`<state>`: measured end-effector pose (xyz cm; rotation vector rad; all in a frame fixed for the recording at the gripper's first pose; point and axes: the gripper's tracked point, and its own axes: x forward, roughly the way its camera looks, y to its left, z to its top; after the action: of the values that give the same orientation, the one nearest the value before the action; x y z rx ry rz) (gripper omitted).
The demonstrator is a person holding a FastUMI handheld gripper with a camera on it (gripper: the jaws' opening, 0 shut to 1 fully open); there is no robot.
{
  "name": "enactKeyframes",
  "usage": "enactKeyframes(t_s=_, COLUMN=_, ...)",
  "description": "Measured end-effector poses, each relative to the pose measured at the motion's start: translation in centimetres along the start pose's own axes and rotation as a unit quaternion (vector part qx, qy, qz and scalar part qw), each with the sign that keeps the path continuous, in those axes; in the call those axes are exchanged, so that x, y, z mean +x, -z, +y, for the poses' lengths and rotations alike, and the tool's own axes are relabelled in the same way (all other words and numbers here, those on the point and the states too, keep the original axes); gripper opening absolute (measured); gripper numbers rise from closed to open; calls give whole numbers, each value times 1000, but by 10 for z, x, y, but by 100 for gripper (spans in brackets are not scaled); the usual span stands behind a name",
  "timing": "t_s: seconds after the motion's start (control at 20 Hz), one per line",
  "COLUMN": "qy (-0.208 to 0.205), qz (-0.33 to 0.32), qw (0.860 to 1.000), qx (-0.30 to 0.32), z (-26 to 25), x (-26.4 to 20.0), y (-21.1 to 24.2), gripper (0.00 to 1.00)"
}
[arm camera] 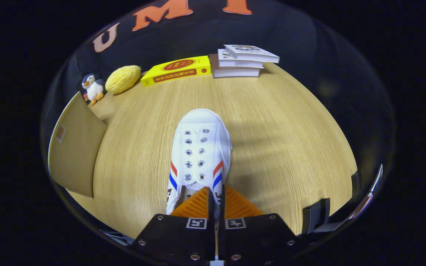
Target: Open the storage box then place both shoes into the box .Put the left shoe in first, then the right shoe, with the right side of both shoes facing outward in a uniform manner.
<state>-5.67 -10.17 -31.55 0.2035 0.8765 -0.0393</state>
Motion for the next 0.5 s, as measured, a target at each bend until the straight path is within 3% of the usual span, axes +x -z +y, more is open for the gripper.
enactKeyframes(t_s=0.15, qy=28, qz=-32, qw=998, qx=-40, z=-3, x=-8, y=-13, gripper=0)
enactKeyframes(t_s=0.5, qy=-5, qz=-67, qw=998, qx=-18, z=41, x=-46, y=-54, gripper=0)
